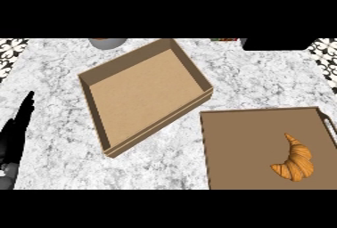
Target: Pick the croissant from the tray and place it in the cardboard box
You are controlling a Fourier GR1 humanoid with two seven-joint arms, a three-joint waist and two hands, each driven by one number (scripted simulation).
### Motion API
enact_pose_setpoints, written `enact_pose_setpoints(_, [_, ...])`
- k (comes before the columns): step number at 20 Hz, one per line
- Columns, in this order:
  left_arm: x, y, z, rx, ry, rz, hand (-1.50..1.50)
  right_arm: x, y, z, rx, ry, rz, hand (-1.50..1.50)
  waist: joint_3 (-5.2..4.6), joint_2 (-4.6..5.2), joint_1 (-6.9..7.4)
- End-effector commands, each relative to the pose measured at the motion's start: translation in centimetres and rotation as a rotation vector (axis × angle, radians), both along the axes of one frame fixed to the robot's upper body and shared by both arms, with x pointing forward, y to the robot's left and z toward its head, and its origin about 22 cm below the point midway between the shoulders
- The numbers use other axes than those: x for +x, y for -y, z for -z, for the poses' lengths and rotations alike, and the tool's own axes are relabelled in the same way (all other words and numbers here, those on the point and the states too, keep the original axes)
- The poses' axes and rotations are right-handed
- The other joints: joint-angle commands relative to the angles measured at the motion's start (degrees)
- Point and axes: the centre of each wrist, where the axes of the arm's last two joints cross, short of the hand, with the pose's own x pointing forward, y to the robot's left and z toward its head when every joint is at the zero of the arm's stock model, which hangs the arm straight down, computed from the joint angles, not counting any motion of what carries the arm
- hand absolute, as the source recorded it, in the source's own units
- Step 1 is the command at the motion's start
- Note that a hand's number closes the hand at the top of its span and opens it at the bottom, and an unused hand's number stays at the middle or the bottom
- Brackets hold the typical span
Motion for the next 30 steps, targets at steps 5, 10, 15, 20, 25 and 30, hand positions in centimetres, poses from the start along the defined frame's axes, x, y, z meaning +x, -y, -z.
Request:
enact_pose_setpoints(5, [0.9, -0.3, -0.2, 0.01, -0.002, 0.012, 0.0, 2.8, 2.4, -6.3, -0.325, -0.281, -0.121, -1.5, -0.12, -0.03, 0.88])
enact_pose_setpoints(10, [0.9, 0.9, 0.4, 0.002, -0.004, 0.025, 0.0, 4.8, 0.3, -6.8, -0.446, -0.472, -0.173, -1.5, -0.1, -0.06, 0.93])
enact_pose_setpoints(15, [1.0, 0.5, -1.4, -0.007, -0.003, 0.009, 0.0, 7.5, -3.4, -6.7, -0.439, -0.555, -0.21, -1.5, -0.02, -0.18, 0.92])
enact_pose_setpoints(20, [1.1, -0.1, 0.7, -0.006, 0.007, 0.017, 0.0, 9.3, -2.2, -5.9, -0.482, -0.61, -0.182, -1.5, -0.01, -0.09, 0.77])
enact_pose_setpoints(25, [2.2, -0.5, -0.3, 0.011, 0.009, 0.013, 0.0, 9.5, -5.0, -5.9, -0.516, -0.612, -0.207, -1.5, -0.02, -0.16, 0.43])
enact_pose_setpoints(30, [1.5, 0.0, -1.2, 0.008, -0.002, 0.012, 0.0, 9.9, -5.2, -4.9, -0.496, -0.632, -0.218, -1.5, -0.01, -0.19, 0.55])
